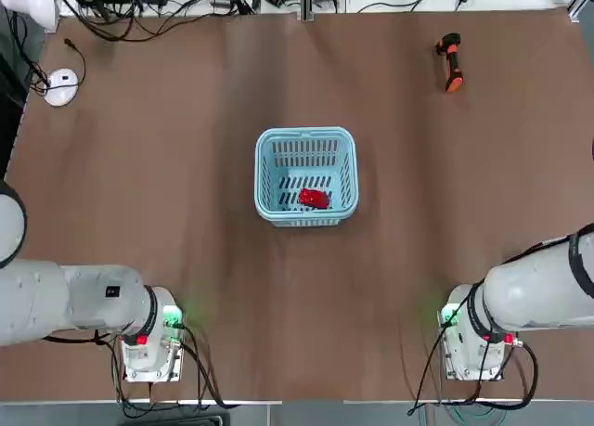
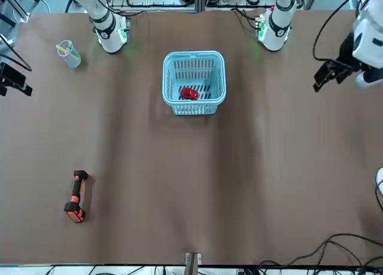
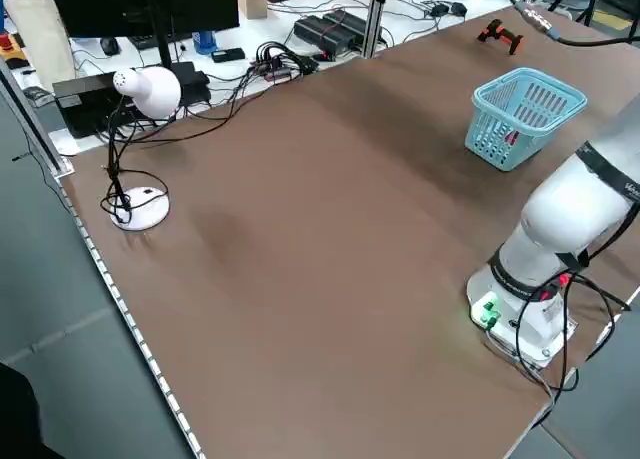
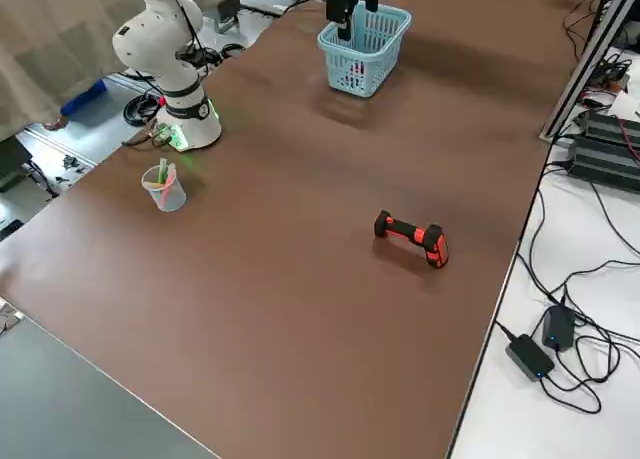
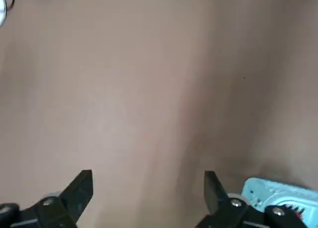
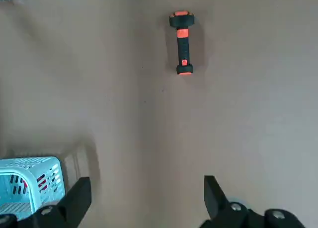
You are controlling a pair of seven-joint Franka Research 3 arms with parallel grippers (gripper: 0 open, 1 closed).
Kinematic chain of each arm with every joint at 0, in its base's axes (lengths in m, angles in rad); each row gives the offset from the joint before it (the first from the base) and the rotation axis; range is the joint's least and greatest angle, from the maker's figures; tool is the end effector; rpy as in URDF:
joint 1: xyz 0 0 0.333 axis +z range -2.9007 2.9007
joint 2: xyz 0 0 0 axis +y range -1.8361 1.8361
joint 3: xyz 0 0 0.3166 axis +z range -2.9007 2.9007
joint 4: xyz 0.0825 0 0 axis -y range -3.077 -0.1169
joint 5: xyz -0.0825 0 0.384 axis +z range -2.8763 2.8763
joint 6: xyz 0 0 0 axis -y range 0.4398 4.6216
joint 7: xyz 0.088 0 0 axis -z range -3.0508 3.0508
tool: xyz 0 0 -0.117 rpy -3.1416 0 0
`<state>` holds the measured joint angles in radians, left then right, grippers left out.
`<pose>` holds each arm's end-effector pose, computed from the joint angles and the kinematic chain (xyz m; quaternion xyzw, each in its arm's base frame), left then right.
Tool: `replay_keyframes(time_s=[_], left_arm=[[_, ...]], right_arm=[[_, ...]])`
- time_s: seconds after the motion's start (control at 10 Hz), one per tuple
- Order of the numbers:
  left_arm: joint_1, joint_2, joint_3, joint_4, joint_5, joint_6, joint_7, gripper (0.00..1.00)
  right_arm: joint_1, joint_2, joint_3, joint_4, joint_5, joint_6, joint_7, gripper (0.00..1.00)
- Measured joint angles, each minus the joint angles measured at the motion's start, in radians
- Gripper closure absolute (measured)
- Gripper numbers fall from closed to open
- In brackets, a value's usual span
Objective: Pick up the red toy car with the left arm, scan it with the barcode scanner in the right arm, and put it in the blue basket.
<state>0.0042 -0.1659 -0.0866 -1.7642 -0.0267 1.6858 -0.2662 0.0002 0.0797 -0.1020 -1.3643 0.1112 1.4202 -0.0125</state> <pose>0.5110 -0.0486 0.6216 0.9947 0.0929 0.0417 0.0136 0.5617 -0.0402 0.6543 -0.9980 0.0368 0.0088 0.0516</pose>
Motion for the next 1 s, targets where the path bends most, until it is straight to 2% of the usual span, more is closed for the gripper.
replay_keyframes(time_s=[0.2,0.6,1.0], left_arm=[[0.000,0.022,0.025,0.048,0.000,-0.008,0.136,0.00],[0.001,0.163,0.025,0.243,0.002,-0.092,0.223,0.00],[0.002,0.180,0.037,0.261,0.002,-0.121,0.247,0.00]], right_arm=[[0.000,-0.001,-0.001,-0.027,-0.001,0.025,0.000,0.00],[-0.006,-0.044,-0.010,-0.130,-0.004,0.104,-0.016,0.00],[-0.005,-0.066,-0.010,-0.151,-0.013,0.104,-0.023,0.00]])
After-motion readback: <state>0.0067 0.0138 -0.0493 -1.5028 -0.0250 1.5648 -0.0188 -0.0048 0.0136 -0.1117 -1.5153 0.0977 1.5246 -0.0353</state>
